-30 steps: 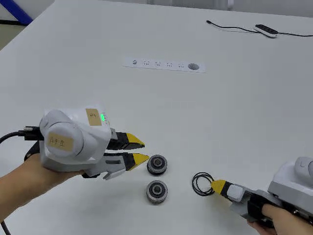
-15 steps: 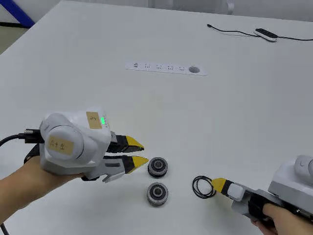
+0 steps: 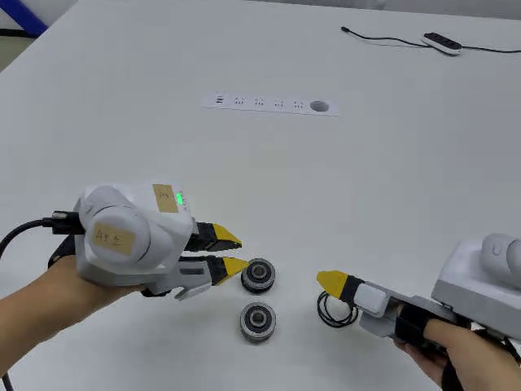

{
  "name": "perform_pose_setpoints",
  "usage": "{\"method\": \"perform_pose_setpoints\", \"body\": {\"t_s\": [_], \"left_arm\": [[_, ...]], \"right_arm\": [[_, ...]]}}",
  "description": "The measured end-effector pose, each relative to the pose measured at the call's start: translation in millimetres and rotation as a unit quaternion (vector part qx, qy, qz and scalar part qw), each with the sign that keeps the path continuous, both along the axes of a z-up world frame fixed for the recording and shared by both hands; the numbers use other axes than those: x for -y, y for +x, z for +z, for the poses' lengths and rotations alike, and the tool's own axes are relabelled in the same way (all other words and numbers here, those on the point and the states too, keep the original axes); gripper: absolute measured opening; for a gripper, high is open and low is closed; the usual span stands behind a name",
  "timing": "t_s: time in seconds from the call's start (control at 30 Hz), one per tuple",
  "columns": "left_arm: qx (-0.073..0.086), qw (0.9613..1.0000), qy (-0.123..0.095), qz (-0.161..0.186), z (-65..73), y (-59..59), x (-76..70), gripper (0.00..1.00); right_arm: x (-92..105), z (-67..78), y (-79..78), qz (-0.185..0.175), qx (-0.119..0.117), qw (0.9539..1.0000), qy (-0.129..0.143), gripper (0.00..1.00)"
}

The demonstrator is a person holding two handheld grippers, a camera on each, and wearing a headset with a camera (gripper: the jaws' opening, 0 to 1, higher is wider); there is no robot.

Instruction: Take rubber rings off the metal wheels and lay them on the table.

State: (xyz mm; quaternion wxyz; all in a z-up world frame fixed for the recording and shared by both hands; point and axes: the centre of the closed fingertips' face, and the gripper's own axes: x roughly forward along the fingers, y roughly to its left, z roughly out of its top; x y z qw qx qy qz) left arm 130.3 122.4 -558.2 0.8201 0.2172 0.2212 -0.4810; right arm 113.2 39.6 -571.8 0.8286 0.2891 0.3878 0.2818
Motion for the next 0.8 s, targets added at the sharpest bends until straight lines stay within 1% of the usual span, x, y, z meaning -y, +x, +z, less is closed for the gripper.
{"method": "perform_pose_setpoints", "body": {"t_s": [0.13,0.2,0.37,0.53,0.63,0.8], "left_arm": [[-0.008,0.9999,0.007,-0.011,-9.3,2.0,5.6,0.14],[-0.014,0.9997,0.011,-0.016,-14.6,2.7,8.0,0.14],[-0.026,0.9994,0.012,-0.02,-24.8,3.8,11.4,0.14],[-0.038,0.9988,0.017,-0.025,-33.8,4.5,13.8,0.14],[-0.042,0.9987,0.015,-0.023,-36.0,6.6,14.2,0.14],[-0.047,0.9985,0.013,-0.027,-36.5,5.9,17.3,0.14]], "right_arm": [[-13.1,0.3,-3.6,0.022,0.0,0.9997,0.008,0.24],[-19.7,-1.1,-6.0,0.04,-0.002,0.9991,0.016,0.26],[-30.4,-3.9,-8.5,0.064,-0.002,0.9976,0.026,0.28],[-33.3,-8.5,-8.2,0.066,-0.013,0.997,0.036,0.28],[-33.1,-9.7,-7.7,0.068,-0.014,0.997,0.035,0.28],[-33.4,-9.3,-5.1,0.062,-0.016,0.997,0.042,0.28]]}}
